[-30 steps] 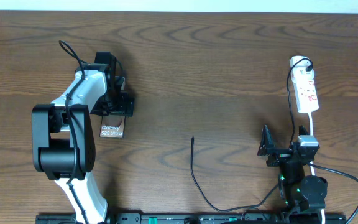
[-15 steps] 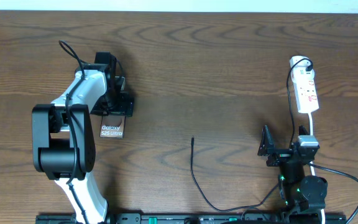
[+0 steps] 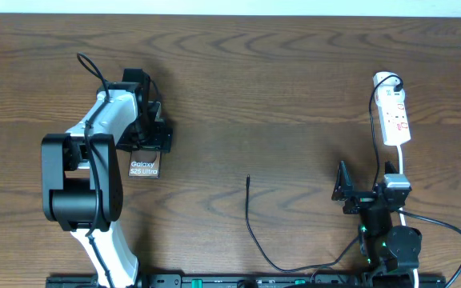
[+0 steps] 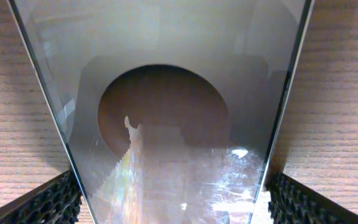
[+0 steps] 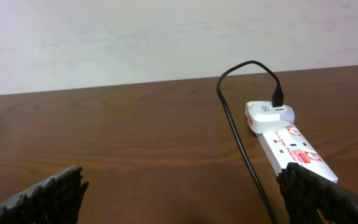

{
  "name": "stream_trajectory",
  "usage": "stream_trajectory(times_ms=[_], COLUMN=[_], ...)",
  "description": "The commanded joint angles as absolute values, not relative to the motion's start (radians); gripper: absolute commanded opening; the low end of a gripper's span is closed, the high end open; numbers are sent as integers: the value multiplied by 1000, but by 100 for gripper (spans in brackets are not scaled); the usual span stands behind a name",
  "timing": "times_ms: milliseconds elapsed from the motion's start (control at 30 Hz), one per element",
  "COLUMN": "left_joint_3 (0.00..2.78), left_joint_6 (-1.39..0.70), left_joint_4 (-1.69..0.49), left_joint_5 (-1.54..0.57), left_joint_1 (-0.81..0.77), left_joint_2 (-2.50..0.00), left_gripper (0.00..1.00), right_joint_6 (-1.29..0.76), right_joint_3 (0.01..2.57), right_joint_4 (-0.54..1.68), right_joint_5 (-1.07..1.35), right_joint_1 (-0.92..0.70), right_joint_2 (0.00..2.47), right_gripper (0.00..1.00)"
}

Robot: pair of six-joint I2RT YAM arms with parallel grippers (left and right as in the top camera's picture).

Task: Plug charger to phone and switch on socket
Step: 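Lower the left gripper and close it on the phone's sides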

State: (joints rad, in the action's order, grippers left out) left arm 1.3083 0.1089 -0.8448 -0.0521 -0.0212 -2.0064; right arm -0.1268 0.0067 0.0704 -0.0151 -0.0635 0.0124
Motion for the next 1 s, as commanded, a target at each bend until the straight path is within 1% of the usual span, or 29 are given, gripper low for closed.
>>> stream_trajectory(times_ms=[0, 133, 233, 967], left_joint_3=[1274, 1274, 1271, 1259], left_joint_6=[112, 112, 112, 111], left_joint_4=[-858, -854, -855, -847], left_joint_5=[-41, -41, -41, -44], left_joint_1=[-16, -16, -16, -16], left_joint_2=[-2031, -2031, -2031, -2031], left_gripper=[93, 92, 89, 89], right_joint_6=[-141, -141, -141, -141], right_joint_3=[6, 6, 6, 6], right_joint_4=[75, 75, 75, 75], right_joint_5=[-9, -9, -9, -9], right_joint_1=[-71, -71, -71, -71], right_joint_2=[9, 9, 9, 9], right_gripper=[99, 99, 99, 99])
